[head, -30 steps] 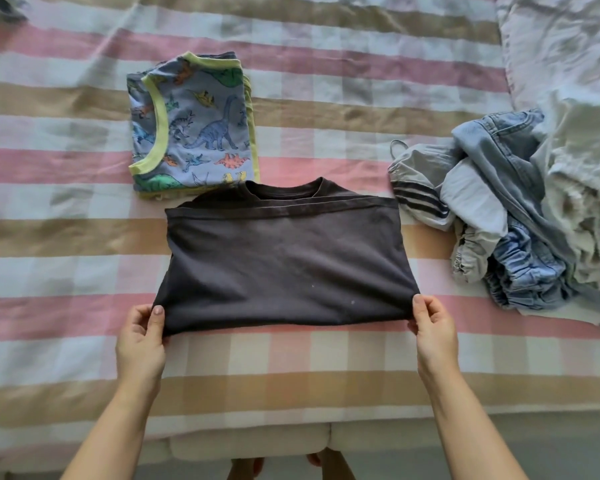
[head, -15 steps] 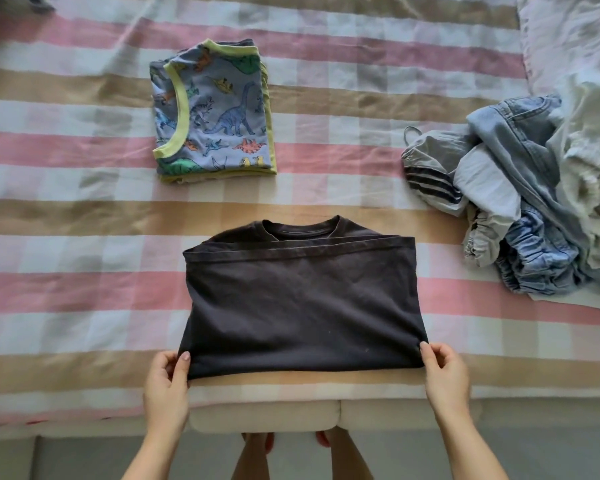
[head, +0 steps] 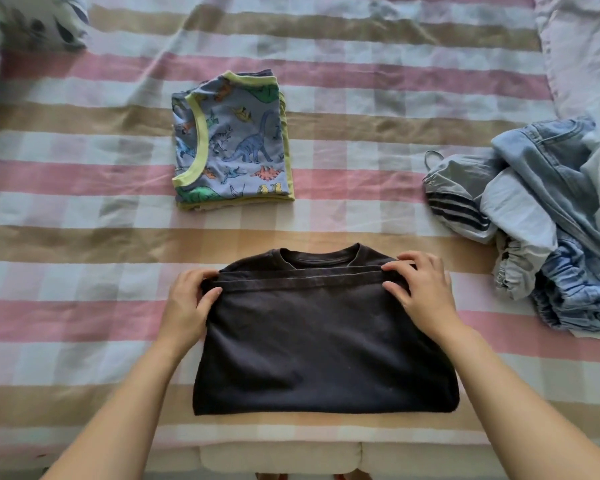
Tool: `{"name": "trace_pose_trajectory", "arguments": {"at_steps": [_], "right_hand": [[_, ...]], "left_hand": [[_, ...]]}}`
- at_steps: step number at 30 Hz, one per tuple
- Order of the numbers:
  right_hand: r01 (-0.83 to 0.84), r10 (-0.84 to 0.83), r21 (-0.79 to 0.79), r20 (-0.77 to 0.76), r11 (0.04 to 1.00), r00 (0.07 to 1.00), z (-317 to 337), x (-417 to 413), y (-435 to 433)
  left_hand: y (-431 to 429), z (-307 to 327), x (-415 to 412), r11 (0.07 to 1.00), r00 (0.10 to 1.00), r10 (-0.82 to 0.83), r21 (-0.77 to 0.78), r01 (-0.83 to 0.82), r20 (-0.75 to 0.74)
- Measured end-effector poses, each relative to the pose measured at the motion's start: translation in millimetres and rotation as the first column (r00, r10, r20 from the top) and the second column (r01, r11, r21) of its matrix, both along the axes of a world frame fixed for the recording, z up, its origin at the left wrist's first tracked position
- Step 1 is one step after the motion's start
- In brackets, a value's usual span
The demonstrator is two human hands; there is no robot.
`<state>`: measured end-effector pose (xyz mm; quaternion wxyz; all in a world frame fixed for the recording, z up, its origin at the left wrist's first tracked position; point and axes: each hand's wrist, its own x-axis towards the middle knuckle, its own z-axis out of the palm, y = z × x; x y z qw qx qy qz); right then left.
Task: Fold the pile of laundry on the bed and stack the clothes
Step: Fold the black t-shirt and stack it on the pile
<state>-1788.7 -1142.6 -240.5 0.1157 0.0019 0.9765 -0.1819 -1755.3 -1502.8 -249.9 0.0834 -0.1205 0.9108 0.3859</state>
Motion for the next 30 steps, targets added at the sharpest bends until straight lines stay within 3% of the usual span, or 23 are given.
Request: {"name": "trace_pose_trajectory", "arguments": {"at_steps": [7, 13, 17, 20, 22, 24, 26, 30], "right_hand": [[-0.022, 0.011, 0.12, 0.09, 0.993, 0.996, -4.0, -13.3, 14.7], [0.06, -0.066, -0.06, -0.096, 0.996, 0.993, 1.5, -32.4, 33.3], [0.108, -0.114, -0.074, -0.082, 0.991, 0.99, -9.9, -38.9, 36.7], [0.099, -0.1, -0.025, -0.048, 0.995, 0.994, -19.0, -34.9, 39.4], [0.172, -0.177, -0.068, -0.062, 0.983, 0.982, -18.0, -29.7, 42.2], [0.284, -0.302, -0.17, -0.095, 0.944, 0.948, -11.9, -15.9, 43.4], [0.395, -0.43, -0.273, -0.084, 0.877, 0.899, -3.5, 8.6, 40.6], [0.573, -0.59, -0.353, 0.07, 0.739, 0.804, 7.4, 66.6, 37.0]], "left_hand": [[-21.6, 7.1, -4.3, 0.994, 0.99, -0.1, 0.045, 0.096, 0.102], [-22.3, 19.9, -31.1, 0.998, 1.0, 0.0, 0.064, 0.0, 0.002], [-12.3, 6.9, -39.9, 0.991, 0.992, 0.106, 0.079, -0.111, 0.068], [-4.6, 2.4, -37.4, 0.986, 0.983, 0.165, -0.004, -0.166, 0.083], [5.6, 8.6, -35.5, 0.977, 0.985, 0.163, -0.134, -0.168, -0.048], [29.5, 20.4, -32.2, 0.974, 0.97, 0.071, -0.192, -0.118, -0.234], [64.5, 33.2, -30.1, 0.987, 0.943, -0.075, -0.162, 0.023, -0.325], [150.2, 41.9, -38.8, 0.93, 0.896, -0.363, -0.047, 0.364, -0.257]]}}
